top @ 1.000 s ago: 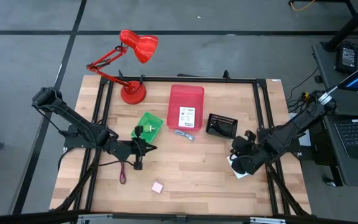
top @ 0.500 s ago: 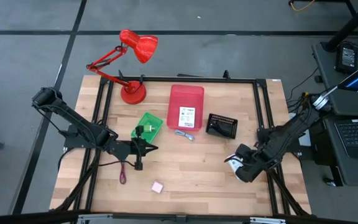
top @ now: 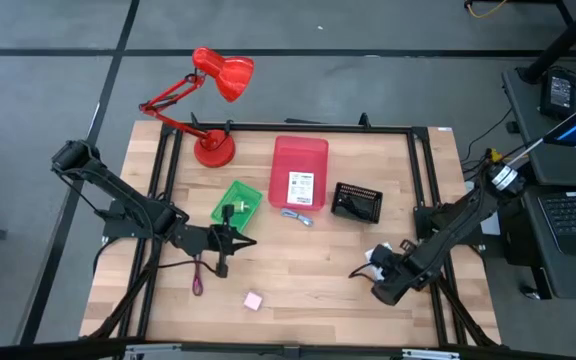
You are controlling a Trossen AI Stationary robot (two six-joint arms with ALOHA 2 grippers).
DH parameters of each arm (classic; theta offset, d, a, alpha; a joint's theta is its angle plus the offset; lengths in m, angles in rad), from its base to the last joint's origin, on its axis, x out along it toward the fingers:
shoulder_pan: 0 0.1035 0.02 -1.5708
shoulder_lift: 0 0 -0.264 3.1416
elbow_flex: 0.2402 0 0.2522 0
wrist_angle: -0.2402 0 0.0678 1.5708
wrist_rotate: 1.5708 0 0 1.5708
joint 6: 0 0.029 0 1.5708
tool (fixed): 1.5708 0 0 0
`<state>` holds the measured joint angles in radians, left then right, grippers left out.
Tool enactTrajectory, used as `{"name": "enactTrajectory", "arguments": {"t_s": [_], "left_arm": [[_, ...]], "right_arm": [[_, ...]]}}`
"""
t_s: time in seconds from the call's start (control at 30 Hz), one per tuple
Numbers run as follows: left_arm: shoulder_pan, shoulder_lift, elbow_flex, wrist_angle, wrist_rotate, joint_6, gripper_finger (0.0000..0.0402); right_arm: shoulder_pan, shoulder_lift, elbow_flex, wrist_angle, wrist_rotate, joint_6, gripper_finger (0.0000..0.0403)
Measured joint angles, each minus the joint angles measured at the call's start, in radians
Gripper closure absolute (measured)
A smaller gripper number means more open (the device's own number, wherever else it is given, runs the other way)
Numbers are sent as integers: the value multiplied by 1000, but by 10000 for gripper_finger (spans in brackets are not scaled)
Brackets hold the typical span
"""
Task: Pick and place items into bin
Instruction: Put the card reader box into the pink bin
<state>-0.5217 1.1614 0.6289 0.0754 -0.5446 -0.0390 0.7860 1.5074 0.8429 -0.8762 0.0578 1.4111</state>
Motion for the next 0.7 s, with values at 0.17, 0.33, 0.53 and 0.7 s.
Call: {"name": "enactTrajectory", "arguments": {"t_s": [0.17,0.33,0.53,0.7], "left_arm": [[0,0,0,4,0,-2,396],[0,0,0,5,0,-34,396],[0,0,0,6,16,-52,396],[0,0,0,11,16,-52,396]], "right_arm": [[-11,39,0,57,0,-112,403],[-42,85,2,106,-2,-248,403],[-89,96,3,182,-4,-457,403],[-125,97,1,245,-3,-690,403]]}}
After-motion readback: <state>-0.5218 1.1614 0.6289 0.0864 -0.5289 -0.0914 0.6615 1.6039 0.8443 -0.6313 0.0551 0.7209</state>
